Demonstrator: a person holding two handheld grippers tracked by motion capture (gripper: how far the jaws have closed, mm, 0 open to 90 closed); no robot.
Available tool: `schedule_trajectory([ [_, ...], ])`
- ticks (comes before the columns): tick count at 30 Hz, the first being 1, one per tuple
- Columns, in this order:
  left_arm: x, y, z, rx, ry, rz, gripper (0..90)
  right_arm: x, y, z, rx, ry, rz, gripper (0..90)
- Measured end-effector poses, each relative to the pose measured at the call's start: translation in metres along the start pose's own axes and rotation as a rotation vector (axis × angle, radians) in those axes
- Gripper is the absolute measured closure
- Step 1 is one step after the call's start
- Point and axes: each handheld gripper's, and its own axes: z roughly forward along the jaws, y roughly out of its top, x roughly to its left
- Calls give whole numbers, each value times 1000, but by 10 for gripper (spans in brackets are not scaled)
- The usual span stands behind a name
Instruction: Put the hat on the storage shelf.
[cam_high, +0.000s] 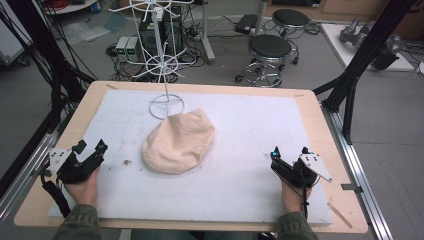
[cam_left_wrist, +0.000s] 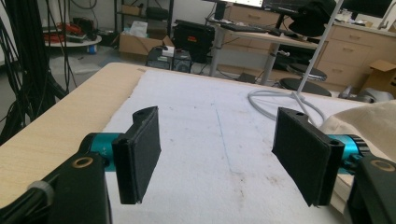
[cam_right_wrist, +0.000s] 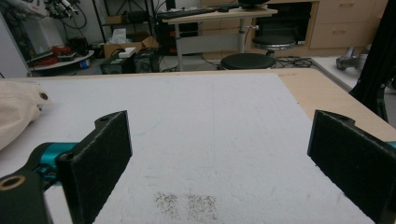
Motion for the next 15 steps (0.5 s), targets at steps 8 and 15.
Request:
schedule_trajectory([
  [8,0,0,0,5,-1,-2,320,-1,0,0,3,0,14,53],
  [15,1,0,0,4,-1,-8,320,-2,0,0,1,1,12,53],
])
